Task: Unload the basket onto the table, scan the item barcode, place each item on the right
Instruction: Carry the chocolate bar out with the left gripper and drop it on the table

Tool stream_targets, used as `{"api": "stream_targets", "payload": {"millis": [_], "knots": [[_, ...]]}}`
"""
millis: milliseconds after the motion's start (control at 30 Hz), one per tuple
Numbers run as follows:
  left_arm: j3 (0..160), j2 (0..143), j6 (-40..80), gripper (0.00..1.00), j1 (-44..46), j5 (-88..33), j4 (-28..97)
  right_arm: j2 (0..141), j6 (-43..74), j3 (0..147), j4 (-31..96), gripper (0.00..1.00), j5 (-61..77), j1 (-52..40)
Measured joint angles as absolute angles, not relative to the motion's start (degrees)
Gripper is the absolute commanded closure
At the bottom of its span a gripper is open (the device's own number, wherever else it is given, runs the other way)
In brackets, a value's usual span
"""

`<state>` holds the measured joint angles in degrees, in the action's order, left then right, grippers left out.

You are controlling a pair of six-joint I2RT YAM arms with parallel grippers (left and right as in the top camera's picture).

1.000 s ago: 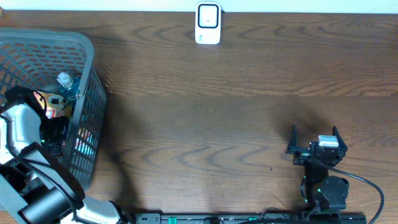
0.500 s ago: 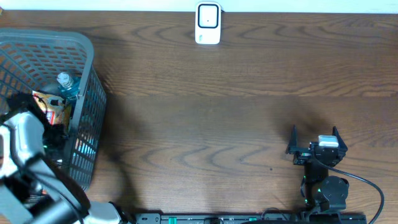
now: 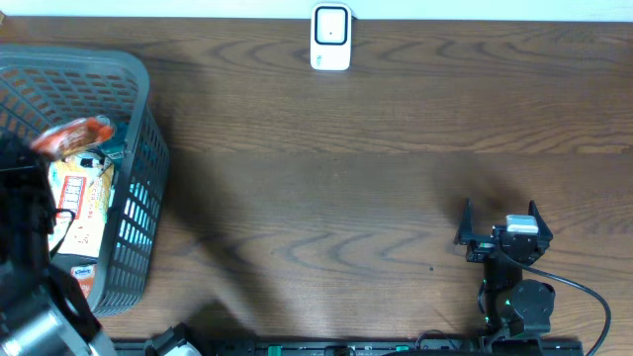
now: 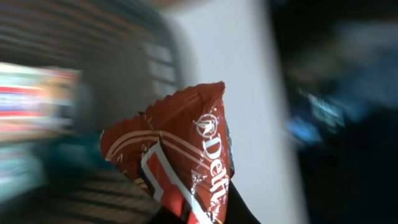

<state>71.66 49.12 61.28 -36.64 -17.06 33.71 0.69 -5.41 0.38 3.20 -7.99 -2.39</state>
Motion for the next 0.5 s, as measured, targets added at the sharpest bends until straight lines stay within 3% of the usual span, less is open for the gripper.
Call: {"api": "stream_targets", "payload": {"millis": [133,233,500], "knots": [[72.0,45.7,61.3,0.93,-28.4,-32.9,28.9,0.7,-5.4,0.4,3.2,0.01,-8.0,-2.4],[71.9,47.1,59.1,0.93,-19.1,-35.5,31.1,0.7,-5.4,0.4,3.2,0.01,-8.0,-2.4],[71.6,62.9,55.9,0.93,10.9,-19.9,34.0,0.7,-5.4,0.4,3.2,0.01,-8.0,-2.5]]}}
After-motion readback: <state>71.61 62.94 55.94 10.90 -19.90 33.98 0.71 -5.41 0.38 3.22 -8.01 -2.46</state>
